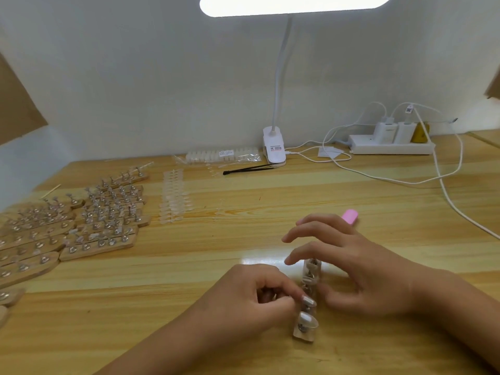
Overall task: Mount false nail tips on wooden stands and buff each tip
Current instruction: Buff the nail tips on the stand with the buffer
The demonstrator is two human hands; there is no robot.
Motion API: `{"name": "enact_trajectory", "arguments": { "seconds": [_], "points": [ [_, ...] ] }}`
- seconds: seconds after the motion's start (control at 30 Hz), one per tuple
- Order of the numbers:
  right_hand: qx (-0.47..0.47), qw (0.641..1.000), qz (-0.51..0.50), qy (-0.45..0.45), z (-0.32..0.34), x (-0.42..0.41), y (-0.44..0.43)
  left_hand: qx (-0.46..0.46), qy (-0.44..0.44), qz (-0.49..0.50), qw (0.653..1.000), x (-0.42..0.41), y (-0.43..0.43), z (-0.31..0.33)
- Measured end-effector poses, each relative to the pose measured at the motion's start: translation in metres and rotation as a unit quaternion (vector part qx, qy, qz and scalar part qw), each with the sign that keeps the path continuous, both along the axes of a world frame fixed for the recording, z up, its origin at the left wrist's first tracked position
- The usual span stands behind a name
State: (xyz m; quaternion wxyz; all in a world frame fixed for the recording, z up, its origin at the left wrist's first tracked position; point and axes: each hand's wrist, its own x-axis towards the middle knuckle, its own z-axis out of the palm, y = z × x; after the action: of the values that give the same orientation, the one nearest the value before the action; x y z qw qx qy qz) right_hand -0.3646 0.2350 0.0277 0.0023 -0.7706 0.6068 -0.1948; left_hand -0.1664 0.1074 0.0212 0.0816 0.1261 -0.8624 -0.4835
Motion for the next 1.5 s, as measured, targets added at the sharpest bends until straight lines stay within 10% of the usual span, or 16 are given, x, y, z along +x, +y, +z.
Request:
{"name": "enact_trajectory", "arguments": {
  "seconds": [0.43,0.63,0.77,1.27,1.5],
  "points": [
    [0.076,0.996,-0.015,-0.04,-0.006,-0.009,-0.004,-0.032,0.017,0.025,0.999,-0.008,0.002,-0.008],
    [0.098,0.989,-0.029,-0.111,-0.002,-0.012,-0.002,0.103,0.009,0.091,0.991,-0.007,-0.006,0.003],
    [-0.046,0.962,-0.033,-0.266,0.006,0.002,0.0,0.175,0.13,0.181,0.959,-0.005,-0.012,0.011],
    [-0.142,0.948,-0.062,-0.277,0.005,0.027,-0.004,0.475,0.072,0.107,0.87,-0.013,0.001,0.008],
    [-0.182,0.959,-0.043,-0.211,0.003,0.033,-0.004,0.358,0.054,0.055,0.931,-0.009,0.002,0.01]
  ]
}}
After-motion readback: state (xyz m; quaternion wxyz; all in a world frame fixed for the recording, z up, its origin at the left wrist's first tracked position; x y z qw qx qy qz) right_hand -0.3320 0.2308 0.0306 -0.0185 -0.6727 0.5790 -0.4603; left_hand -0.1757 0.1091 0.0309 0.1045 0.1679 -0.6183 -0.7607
